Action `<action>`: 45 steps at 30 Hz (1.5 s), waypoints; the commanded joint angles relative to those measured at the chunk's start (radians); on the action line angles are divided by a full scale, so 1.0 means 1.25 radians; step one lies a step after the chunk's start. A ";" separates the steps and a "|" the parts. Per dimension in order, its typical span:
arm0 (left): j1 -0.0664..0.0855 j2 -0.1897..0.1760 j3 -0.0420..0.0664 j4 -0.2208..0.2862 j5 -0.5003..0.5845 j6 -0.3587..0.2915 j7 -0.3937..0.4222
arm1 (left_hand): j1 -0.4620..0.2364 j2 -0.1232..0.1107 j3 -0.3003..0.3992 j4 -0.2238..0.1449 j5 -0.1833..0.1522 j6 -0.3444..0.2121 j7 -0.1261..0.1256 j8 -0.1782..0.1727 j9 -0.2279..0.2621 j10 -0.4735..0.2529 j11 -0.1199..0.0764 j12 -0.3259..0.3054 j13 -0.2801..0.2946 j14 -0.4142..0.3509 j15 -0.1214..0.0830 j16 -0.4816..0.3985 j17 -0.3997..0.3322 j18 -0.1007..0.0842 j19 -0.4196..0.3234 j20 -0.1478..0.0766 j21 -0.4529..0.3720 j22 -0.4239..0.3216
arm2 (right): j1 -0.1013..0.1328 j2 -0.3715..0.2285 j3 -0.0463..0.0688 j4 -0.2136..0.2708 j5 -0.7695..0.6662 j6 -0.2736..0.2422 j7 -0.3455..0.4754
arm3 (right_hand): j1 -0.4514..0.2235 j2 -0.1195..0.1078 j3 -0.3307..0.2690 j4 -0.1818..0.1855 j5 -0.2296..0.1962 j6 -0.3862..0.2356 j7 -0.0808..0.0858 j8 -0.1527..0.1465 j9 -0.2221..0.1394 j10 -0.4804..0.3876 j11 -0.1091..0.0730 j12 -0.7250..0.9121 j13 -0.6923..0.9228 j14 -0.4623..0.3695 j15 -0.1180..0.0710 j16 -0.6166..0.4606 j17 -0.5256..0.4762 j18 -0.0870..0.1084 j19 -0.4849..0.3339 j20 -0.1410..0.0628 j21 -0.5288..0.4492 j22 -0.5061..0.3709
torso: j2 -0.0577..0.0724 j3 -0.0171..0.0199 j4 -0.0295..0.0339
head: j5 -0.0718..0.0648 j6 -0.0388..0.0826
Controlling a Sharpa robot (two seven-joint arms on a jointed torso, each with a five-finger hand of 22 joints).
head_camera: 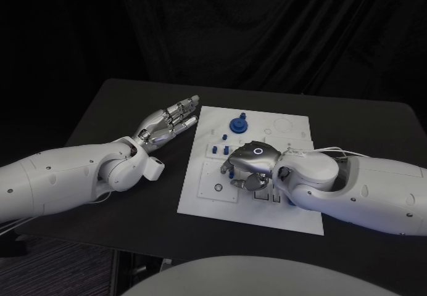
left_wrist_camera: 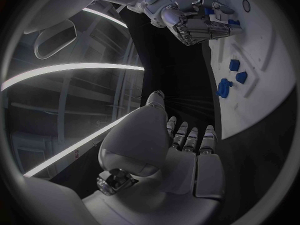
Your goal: Assemble the parts on the task board
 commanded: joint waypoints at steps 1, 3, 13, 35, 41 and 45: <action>-0.002 0.002 0.001 0.000 -0.001 0.010 0.074 | 0.006 -0.001 0.002 -0.004 0.004 -0.001 0.003 -0.005 -0.001 -0.006 0.002 -0.004 -0.001 0.000 0.000 -0.005 -0.001 0.004 -0.003 0.005 0.001 0.001 | -0.002 0.000 -0.002 -0.002 -0.006 0.046 -0.025 | -0.010 -0.001 -0.020 0.007 -0.011 -0.013 -0.005 -0.001 -0.007 -0.024 0.003 0.001 0.001 -0.004 0.009 -0.005 -0.008 0.013 -0.011 0.004 -0.019 0.106 | -0.001 -0.0003 0.0009 | 0.000 0.000; -0.002 0.002 0.001 0.000 -0.001 0.010 0.074 | 0.006 -0.001 0.002 -0.004 0.004 -0.001 0.003 -0.005 -0.001 -0.006 0.002 -0.004 -0.001 0.000 0.000 -0.005 -0.001 0.004 -0.003 0.005 0.001 0.001 | -0.002 -0.001 -0.002 -0.002 -0.006 0.043 -0.027 | -0.014 -0.001 -0.044 0.015 -0.025 -0.028 -0.011 -0.002 -0.015 -0.051 0.006 0.006 0.005 -0.010 0.011 -0.009 -0.016 0.016 -0.018 0.008 -0.037 0.101 | -0.001 -0.0001 0.0011 | 0.001 0.000; -0.002 0.002 0.001 -0.001 -0.001 0.011 0.074 | 0.007 0.000 0.002 -0.004 0.004 0.000 0.004 -0.005 0.000 -0.006 0.002 -0.004 -0.001 0.000 0.000 -0.005 -0.001 0.004 -0.003 0.006 0.001 0.001 | -0.001 -0.036 -0.001 0.021 -0.006 -0.075 -0.006 | -0.006 0.008 -0.108 0.041 -0.053 -0.056 -0.019 0.004 -0.035 -0.106 0.009 0.044 0.024 -0.013 0.014 -0.005 -0.016 0.018 -0.018 0.011 -0.049 0.098 | -0.003 0.0001 -0.0004 | 0.004 0.000; -0.003 -0.001 0.001 -0.001 -0.001 0.007 0.069 | 0.008 0.000 0.002 -0.004 0.005 0.002 0.005 -0.004 0.000 -0.006 0.002 -0.004 -0.001 0.000 0.001 -0.005 -0.001 0.004 -0.002 0.007 0.002 0.003 | 0.168 -0.319 -0.002 0.163 0.184 -0.211 -0.037 | 0.050 0.018 -0.138 0.117 -0.013 0.068 -0.002 0.037 -0.053 0.135 -0.065 0.826 0.700 -0.001 -0.048 -0.004 -0.006 0.015 0.000 -0.045 -0.051 0.106 | -0.006 -0.0099 -0.0060 | -0.014 0.000; -0.004 0.000 0.001 -0.003 -0.001 0.009 0.069 | 0.008 0.001 0.002 -0.004 0.005 0.002 0.005 -0.004 0.000 -0.006 0.002 -0.004 -0.001 0.000 0.002 -0.005 -0.001 0.004 -0.002 0.007 0.002 0.003 | 0.147 -0.343 -0.002 0.143 0.160 -0.140 -0.081 | 0.053 0.015 -0.133 0.148 -0.030 0.073 0.004 0.035 -0.045 -0.191 -0.052 0.553 0.374 -0.003 -0.038 -0.007 -0.011 0.015 0.000 -0.037 -0.063 0.105 | -0.006 -0.0085 -0.0030 | -0.016 0.000; -0.005 -0.002 0.001 -0.003 -0.001 0.009 0.070 | 0.008 0.001 0.002 -0.004 0.005 0.002 0.005 -0.004 0.000 -0.006 0.002 -0.004 -0.001 0.000 0.002 -0.005 -0.001 0.004 -0.002 0.007 0.002 0.003 | 0.131 -0.343 -0.002 0.126 0.129 -0.110 -0.093 | 0.067 0.002 -0.132 0.155 -0.031 0.056 0.004 0.023 -0.044 -0.180 -0.012 0.259 0.165 -0.001 -0.005 -0.007 -0.011 0.012 0.006 -0.010 -0.051 0.109 | -0.006 -0.0075 -0.0048 | -0.014 0.000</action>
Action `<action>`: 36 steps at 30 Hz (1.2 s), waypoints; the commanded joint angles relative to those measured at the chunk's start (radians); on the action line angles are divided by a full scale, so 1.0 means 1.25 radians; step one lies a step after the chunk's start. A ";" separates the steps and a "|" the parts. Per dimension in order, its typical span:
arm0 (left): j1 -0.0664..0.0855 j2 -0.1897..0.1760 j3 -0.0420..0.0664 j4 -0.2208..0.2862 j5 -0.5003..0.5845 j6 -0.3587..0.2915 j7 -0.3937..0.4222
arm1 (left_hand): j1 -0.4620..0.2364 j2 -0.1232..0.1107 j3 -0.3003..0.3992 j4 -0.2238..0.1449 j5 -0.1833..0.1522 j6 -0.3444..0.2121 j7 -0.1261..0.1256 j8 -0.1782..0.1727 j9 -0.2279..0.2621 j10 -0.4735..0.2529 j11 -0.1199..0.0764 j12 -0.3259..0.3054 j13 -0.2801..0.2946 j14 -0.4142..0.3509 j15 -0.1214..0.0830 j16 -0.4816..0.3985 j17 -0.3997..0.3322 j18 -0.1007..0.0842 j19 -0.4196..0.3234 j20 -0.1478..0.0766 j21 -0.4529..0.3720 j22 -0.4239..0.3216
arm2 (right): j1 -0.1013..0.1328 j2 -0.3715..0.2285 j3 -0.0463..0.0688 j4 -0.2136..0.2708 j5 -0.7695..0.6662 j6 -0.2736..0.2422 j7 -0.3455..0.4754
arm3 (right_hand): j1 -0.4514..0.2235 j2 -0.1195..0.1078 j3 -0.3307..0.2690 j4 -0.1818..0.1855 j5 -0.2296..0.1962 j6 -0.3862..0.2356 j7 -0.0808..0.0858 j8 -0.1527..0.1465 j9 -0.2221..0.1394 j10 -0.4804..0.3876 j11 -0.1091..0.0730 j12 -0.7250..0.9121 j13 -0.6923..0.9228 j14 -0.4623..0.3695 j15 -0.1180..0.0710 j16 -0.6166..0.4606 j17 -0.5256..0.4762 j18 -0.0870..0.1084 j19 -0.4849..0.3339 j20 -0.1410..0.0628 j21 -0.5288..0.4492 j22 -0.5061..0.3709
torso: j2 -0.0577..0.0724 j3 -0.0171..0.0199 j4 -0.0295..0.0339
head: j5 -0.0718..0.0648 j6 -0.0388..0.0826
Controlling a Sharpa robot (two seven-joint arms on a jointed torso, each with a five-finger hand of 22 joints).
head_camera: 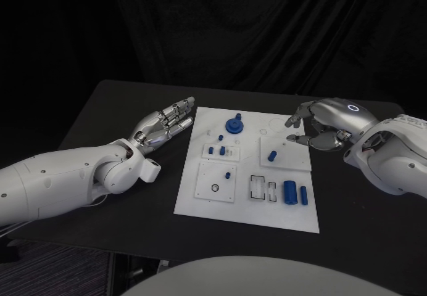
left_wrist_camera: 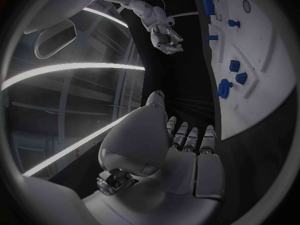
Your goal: Assemble the parts on the task board
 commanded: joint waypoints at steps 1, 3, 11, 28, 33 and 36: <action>-0.002 -0.001 0.001 0.000 -0.001 0.008 0.070 | 0.008 0.001 0.002 -0.004 0.005 0.002 0.005 -0.004 0.000 -0.003 0.000 -0.004 -0.001 0.000 0.002 -0.005 -0.001 0.004 0.001 0.004 0.002 0.001 | -0.013 0.003 0.001 -0.012 -0.035 0.067 -0.053 | 0.010 -0.001 -0.006 -0.002 -0.002 -0.015 -0.007 -0.012 -0.004 -0.010 0.019 -0.111 -0.082 -0.001 0.015 0.000 -0.002 0.000 0.000 0.015 0.003 0.108 | 0.000 0.0010 -0.0015 | 0.002 0.000; -0.003 -0.001 0.001 0.000 -0.001 0.009 0.069 | 0.008 0.001 0.002 -0.004 0.005 0.002 0.005 -0.004 0.000 -0.003 0.000 -0.004 -0.001 0.000 0.003 -0.005 -0.001 0.004 0.001 0.006 0.002 0.001 | -0.023 0.007 0.001 -0.021 -0.042 0.079 -0.055 | 0.014 -0.001 -0.019 -0.005 -0.006 -0.035 -0.011 -0.025 -0.015 -0.019 0.030 -0.174 -0.132 -0.002 0.024 0.001 -0.002 0.000 0.000 0.023 0.004 0.108 | 0.001 0.0011 -0.0016 | 0.000 0.000; -0.006 0.000 0.001 -0.001 -0.001 0.012 0.071 | 0.009 0.002 0.002 -0.004 0.006 0.001 0.005 -0.004 0.000 -0.003 0.000 -0.004 -0.001 0.000 0.004 -0.005 -0.001 0.004 0.001 0.007 0.002 0.001 | -0.065 0.035 0.000 -0.060 -0.050 0.078 -0.037 | 0.034 -0.001 -0.044 -0.005 -0.005 -0.060 0.004 -0.028 -0.056 0.049 0.040 -0.294 -0.246 0.019 0.033 0.023 0.034 -0.011 0.028 0.032 0.076 0.126 | 0.001 0.0008 -0.0012 | -0.006 0.000; -0.009 -0.004 0.001 0.000 -0.001 0.015 0.069 | 0.010 0.004 0.003 -0.004 0.006 0.001 0.006 -0.004 0.000 -0.004 0.001 -0.004 -0.001 0.000 0.006 -0.005 -0.001 0.005 0.001 0.009 0.002 0.001 | -0.102 0.092 0.001 -0.112 -0.052 0.051 0.009 | 0.050 0.001 -0.051 0.005 -0.007 -0.068 0.019 -0.030 -0.081 0.115 0.033 -0.326 -0.290 0.023 0.028 0.024 0.036 -0.012 0.029 0.029 0.083 0.126 | 0.000 -0.0004 -0.0016 | -0.006 0.000; -0.009 -0.004 0.001 0.000 -0.001 0.016 0.068 | 0.010 0.004 0.003 -0.004 0.006 0.000 0.006 -0.004 0.000 -0.004 0.001 -0.004 -0.001 0.000 0.006 -0.005 -0.001 0.005 0.001 0.009 0.002 0.001 | -0.103 0.104 0.001 -0.122 -0.052 0.045 0.018 | 0.056 0.006 -0.048 -0.002 0.002 -0.074 0.026 -0.031 -0.087 0.138 0.029 -0.331 -0.297 0.028 0.024 0.028 0.045 -0.016 0.036 0.026 0.103 0.132 | 0.000 -0.0009 -0.0014 | -0.005 0.000; -0.009 -0.005 0.001 0.000 -0.001 0.016 0.068 | 0.010 0.004 0.003 -0.004 0.006 0.000 0.006 -0.004 0.000 -0.004 0.001 -0.004 -0.001 0.000 0.006 -0.005 -0.001 0.005 0.001 0.009 0.002 0.001 | -0.104 0.110 0.001 -0.128 -0.052 0.049 0.020 | 0.060 0.010 -0.045 -0.008 0.013 -0.071 0.030 -0.027 -0.089 0.155 0.027 -0.338 -0.303 0.028 0.022 0.028 0.044 -0.016 0.036 0.023 0.104 0.132 | -0.001 -0.0008 -0.0008 | -0.005 0.000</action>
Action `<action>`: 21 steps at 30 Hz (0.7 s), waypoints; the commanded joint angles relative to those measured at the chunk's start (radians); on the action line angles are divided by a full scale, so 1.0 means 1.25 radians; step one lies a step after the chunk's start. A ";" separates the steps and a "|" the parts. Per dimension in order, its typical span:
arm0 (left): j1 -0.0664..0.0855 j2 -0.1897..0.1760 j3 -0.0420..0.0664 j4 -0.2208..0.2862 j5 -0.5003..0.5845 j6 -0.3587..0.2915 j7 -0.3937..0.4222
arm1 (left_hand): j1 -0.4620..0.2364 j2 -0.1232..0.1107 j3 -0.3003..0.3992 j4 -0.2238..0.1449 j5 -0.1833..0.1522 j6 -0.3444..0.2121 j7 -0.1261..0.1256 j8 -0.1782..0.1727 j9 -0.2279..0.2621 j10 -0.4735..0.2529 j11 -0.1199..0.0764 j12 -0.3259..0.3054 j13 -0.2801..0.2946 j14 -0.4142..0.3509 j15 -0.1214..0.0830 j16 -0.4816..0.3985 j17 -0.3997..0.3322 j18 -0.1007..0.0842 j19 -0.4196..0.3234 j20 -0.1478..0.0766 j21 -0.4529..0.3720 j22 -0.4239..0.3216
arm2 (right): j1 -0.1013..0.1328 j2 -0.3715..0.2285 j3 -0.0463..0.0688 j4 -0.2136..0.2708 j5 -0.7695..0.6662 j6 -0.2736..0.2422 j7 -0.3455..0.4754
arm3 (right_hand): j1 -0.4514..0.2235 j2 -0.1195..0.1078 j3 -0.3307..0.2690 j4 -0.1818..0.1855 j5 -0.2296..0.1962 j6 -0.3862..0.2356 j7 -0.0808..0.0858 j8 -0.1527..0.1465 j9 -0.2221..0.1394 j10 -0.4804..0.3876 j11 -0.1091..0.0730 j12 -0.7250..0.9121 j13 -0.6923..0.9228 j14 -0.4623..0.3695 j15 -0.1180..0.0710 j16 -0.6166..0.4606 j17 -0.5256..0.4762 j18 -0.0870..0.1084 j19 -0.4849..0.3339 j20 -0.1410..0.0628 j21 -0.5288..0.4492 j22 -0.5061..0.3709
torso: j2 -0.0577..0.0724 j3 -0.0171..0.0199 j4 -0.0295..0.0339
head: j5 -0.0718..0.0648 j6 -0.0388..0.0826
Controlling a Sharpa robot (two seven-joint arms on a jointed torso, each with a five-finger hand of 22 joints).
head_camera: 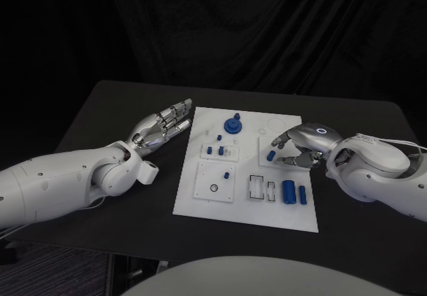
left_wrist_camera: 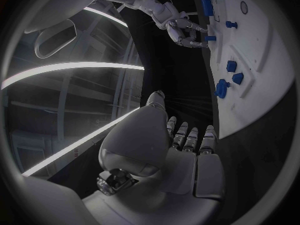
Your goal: Assemble the parts on the task board
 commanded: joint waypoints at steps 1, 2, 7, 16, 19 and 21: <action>-0.002 -0.001 0.001 0.002 -0.001 0.011 0.068 | 0.008 0.001 0.001 -0.002 0.004 0.000 0.006 -0.004 0.000 -0.004 0.001 -0.004 -0.001 0.000 0.006 -0.005 -0.001 0.005 -0.002 0.006 0.002 0.000 | -0.003 0.006 0.000 -0.007 -0.007 -0.011 0.013 | 0.011 0.002 0.001 -0.006 0.008 0.005 0.005 0.002 -0.001 0.013 -0.002 -0.008 -0.005 0.015 -0.008 0.001 -0.001 -0.016 0.006 -0.002 0.002 0.132 | -0.001 -0.0003 0.0005 | 0.001 0.000; -0.002 -0.001 0.001 0.002 -0.001 0.011 0.068 | 0.008 0.001 0.001 -0.002 0.004 0.000 0.006 -0.004 0.000 -0.004 0.001 -0.004 -0.001 0.000 0.006 -0.005 -0.001 0.005 -0.002 0.006 0.002 0.000 | -0.003 0.008 0.000 -0.009 -0.007 -0.011 0.014 | 0.011 0.003 0.002 -0.007 0.010 0.008 0.005 0.004 -0.001 0.019 -0.003 -0.008 -0.006 0.015 -0.009 0.000 -0.002 -0.016 0.006 -0.003 0.001 0.132 | -0.001 -0.0001 0.0003 | 0.001 0.000; -0.002 -0.001 0.001 0.002 -0.001 0.011 0.068 | 0.008 0.001 0.001 -0.002 0.004 0.000 0.006 -0.004 0.000 -0.004 0.001 -0.004 -0.001 0.000 0.006 -0.005 -0.001 0.005 -0.002 0.006 0.002 0.000 | -0.006 0.023 0.000 -0.018 -0.007 -0.010 0.019 | 0.013 0.006 0.011 -0.011 0.023 0.019 0.002 0.009 0.000 0.054 -0.008 -0.015 -0.011 0.015 -0.013 -0.001 -0.001 -0.016 0.006 -0.007 0.005 0.132 | -0.001 0.0003 -0.0008 | 0.001 0.000; -0.003 -0.001 0.001 0.001 -0.001 0.012 0.068 | 0.010 0.003 0.001 -0.003 0.005 0.000 0.007 -0.004 0.000 -0.003 0.003 -0.003 -0.001 0.000 0.006 -0.005 -0.001 0.005 -0.001 0.008 0.002 0.001 | -0.008 0.043 0.000 -0.031 -0.007 -0.001 0.022 | 0.011 0.006 0.026 -0.010 0.014 0.053 -0.004 0.022 0.003 0.087 -0.013 -0.037 -0.023 0.019 -0.018 0.002 0.005 -0.018 0.010 -0.012 0.015 0.135 | -0.002 -0.0008 0.0007 | 0.003 0.000; -0.004 -0.001 0.001 0.000 -0.001 0.012 0.068 | 0.011 0.003 0.002 -0.004 0.006 -0.001 0.008 -0.005 0.000 -0.003 0.004 -0.003 -0.001 0.000 0.006 -0.005 -0.001 0.005 -0.001 0.008 0.002 0.001 | -0.009 0.047 0.000 -0.035 -0.007 0.002 0.023 | 0.008 0.003 0.034 -0.007 0.007 0.079 -0.008 0.031 0.007 0.108 -0.016 -0.049 -0.029 0.020 -0.021 0.001 0.005 -0.018 0.010 -0.014 0.017 0.135 | -0.002 -0.0009 0.0007 | 0.004 0.000; -0.004 -0.001 0.001 0.000 -0.001 0.012 0.068 | 0.011 0.003 0.002 -0.004 0.006 -0.001 0.008 -0.005 0.000 -0.003 0.004 -0.003 -0.001 0.000 0.006 -0.005 -0.001 0.005 -0.001 0.008 0.002 0.001 | -0.010 0.048 0.000 -0.036 -0.007 0.001 0.023 | 0.009 0.004 0.041 -0.005 0.006 0.091 -0.007 0.035 0.008 0.123 -0.018 -0.054 -0.031 0.021 -0.022 0.001 0.006 -0.018 0.011 -0.015 0.018 0.135 | -0.002 -0.0008 -0.0001 | 0.006 0.000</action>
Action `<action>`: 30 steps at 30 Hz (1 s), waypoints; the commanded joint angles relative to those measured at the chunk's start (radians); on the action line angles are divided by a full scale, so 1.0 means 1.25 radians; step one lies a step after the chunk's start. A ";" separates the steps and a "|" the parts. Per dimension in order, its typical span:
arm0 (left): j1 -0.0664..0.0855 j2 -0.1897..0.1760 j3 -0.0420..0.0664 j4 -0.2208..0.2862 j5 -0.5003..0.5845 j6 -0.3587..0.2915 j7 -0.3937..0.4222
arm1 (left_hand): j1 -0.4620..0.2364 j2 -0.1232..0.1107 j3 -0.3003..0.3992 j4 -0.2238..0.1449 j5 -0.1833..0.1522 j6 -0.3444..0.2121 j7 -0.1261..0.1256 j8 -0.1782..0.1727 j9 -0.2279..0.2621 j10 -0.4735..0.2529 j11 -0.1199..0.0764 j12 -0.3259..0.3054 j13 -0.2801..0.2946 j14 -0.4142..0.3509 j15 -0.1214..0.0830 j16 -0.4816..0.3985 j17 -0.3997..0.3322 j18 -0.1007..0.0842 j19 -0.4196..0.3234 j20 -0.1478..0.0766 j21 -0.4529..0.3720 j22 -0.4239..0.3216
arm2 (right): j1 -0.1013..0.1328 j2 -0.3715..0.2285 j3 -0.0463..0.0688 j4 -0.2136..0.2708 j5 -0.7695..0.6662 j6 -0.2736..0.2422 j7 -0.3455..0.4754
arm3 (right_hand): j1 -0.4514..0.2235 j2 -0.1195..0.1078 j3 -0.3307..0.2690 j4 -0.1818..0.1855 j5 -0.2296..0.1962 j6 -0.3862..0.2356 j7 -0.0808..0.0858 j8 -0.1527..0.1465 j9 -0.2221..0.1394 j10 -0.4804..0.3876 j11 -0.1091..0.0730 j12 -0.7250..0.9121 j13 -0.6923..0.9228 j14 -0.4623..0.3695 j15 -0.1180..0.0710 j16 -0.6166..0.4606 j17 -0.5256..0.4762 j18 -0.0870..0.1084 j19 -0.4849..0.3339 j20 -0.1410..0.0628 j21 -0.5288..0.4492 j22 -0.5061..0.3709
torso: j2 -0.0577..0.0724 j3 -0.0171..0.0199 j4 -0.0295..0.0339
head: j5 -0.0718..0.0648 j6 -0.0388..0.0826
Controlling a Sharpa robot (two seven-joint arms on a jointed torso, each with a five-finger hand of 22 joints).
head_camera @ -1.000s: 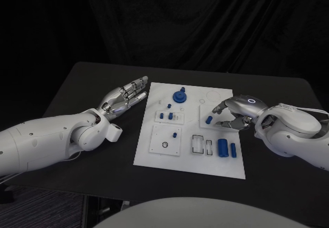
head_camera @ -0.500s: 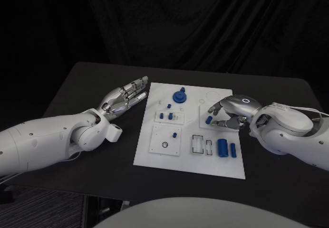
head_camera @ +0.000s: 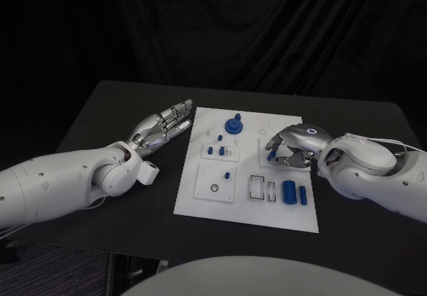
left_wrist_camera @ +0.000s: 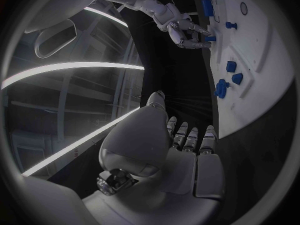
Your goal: Assemble the parts on the task board
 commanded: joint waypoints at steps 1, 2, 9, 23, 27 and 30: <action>-0.002 0.000 0.001 0.001 -0.001 0.010 0.068 | 0.007 0.000 0.002 -0.004 0.003 0.002 0.005 -0.005 0.000 -0.003 0.004 -0.003 -0.001 0.000 0.006 -0.005 -0.001 0.005 0.001 0.006 0.002 0.001 | -0.003 0.001 0.000 -0.002 -0.006 -0.001 0.003 | 0.005 -0.003 0.012 0.001 -0.002 0.021 -0.002 0.007 0.003 0.025 -0.004 -0.009 -0.004 0.019 -0.009 0.001 0.001 -0.011 0.002 -0.008 0.006 0.135 | 0.000 -0.0002 -0.0010 | 0.003 0.000; -0.002 0.000 0.001 0.000 -0.001 0.011 0.068 | 0.008 0.000 0.002 -0.005 0.004 0.001 0.006 -0.005 0.000 -0.003 0.006 -0.002 -0.001 0.000 0.006 -0.005 -0.001 0.005 0.002 0.006 0.002 0.001 | -0.003 0.001 0.000 -0.003 -0.006 -0.002 0.003 | 0.006 -0.003 0.015 0.000 -0.002 0.026 -0.003 0.009 0.004 0.030 -0.004 -0.012 -0.005 0.019 -0.009 0.001 0.001 -0.011 0.002 -0.009 0.006 0.135 | 0.000 -0.0003 -0.0010 | 0.004 0.000; -0.003 0.000 0.001 0.000 -0.001 0.011 0.068 | 0.010 0.001 0.003 -0.006 0.005 0.002 0.007 -0.004 0.000 -0.003 0.008 -0.002 -0.001 0.000 0.006 -0.005 -0.001 0.006 0.002 0.007 0.002 0.001 | -0.004 -0.003 0.000 -0.003 -0.006 -0.004 0.000 | 0.031 -0.002 0.049 -0.012 0.015 0.059 -0.005 0.017 0.009 0.070 -0.008 -0.037 -0.015 0.021 -0.013 0.001 0.003 -0.012 0.004 -0.013 0.012 0.137 | 0.000 0.0002 -0.0014 | 0.008 0.000; -0.007 0.002 0.001 -0.002 -0.001 0.016 0.067 | 0.012 0.001 0.003 -0.008 0.007 0.005 0.011 -0.004 0.000 -0.003 0.011 -0.002 -0.001 0.000 0.006 -0.005 -0.001 0.006 0.002 0.008 0.002 0.001 | -0.004 -0.001 0.000 -0.003 -0.006 -0.031 0.005 | 0.046 -0.012 0.093 -0.044 0.045 0.124 -0.022 0.035 0.026 0.141 -0.025 -0.073 -0.025 0.022 -0.026 -0.001 0.004 -0.012 0.004 -0.024 0.017 0.138 | 0.001 0.0010 -0.0012 | 0.012 0.000; -0.008 0.001 0.001 -0.003 -0.001 0.016 0.067 | 0.013 0.002 0.004 -0.009 0.009 0.006 0.013 -0.004 0.000 -0.003 0.012 -0.002 -0.001 0.000 0.006 -0.005 -0.001 0.006 0.002 0.008 0.002 0.001 | -0.004 -0.003 0.000 0.000 -0.006 -0.062 0.014 | 0.041 -0.012 0.097 -0.048 0.042 0.136 -0.026 0.040 0.032 0.153 -0.028 -0.080 -0.026 0.023 -0.029 -0.001 0.006 -0.013 0.005 -0.027 0.018 0.138 | 0.000 0.0011 -0.0014 | 0.015 0.000; -0.009 0.001 0.001 -0.003 -0.001 0.017 0.066 | 0.013 0.002 0.004 -0.009 0.009 0.006 0.013 -0.004 0.000 -0.003 0.012 -0.002 -0.001 0.000 0.006 -0.005 -0.001 0.006 0.002 0.008 0.002 0.001 | -0.004 -0.007 0.000 0.004 -0.006 -0.077 0.019 | 0.038 -0.012 0.101 -0.050 0.037 0.144 -0.029 0.043 0.036 0.162 -0.031 -0.085 -0.027 0.023 -0.031 -0.002 0.006 -0.013 0.005 -0.029 0.020 0.139 | 0.000 0.0007 -0.0014 | 0.015 0.000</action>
